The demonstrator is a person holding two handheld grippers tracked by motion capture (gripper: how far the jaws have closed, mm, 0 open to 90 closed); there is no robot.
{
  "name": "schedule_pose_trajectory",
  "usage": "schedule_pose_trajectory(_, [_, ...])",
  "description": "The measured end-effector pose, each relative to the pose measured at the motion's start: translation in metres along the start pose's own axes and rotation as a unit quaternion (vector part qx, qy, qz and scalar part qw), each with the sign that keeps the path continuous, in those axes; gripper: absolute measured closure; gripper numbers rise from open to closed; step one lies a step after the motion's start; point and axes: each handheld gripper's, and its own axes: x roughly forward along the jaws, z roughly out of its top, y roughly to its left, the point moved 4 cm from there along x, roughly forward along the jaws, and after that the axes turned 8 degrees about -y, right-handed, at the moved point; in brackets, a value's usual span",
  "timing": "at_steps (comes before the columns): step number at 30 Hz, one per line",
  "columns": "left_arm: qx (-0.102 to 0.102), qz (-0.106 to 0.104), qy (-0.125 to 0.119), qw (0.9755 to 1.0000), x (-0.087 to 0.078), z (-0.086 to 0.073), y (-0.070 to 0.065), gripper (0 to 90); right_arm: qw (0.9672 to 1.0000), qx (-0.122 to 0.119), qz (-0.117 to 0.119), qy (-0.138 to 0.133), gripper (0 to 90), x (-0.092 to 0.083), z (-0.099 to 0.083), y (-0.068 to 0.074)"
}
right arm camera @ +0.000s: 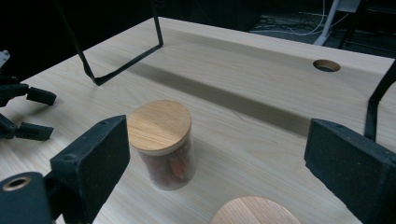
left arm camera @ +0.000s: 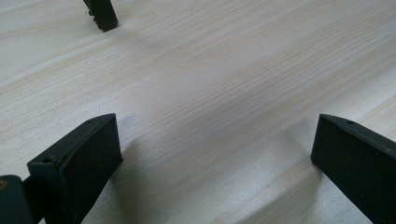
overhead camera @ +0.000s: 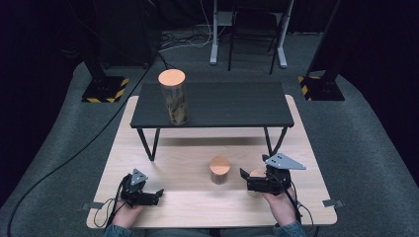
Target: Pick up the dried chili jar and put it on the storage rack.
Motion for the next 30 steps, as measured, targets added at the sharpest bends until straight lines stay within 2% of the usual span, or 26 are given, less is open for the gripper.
schedule_pose_trajectory(12, [0.000,0.000,0.000,1.0000,0.000,0.000,0.000,1.4,0.9999,-0.003,0.007,-0.011,6.2,0.013,0.004,0.013])
schedule_pose_trajectory(30, [0.000,0.000,0.000,1.0000,0.000,0.000,0.000,1.3,0.9996,-0.012,0.023,0.006,6.7,0.043,-0.006,0.034])
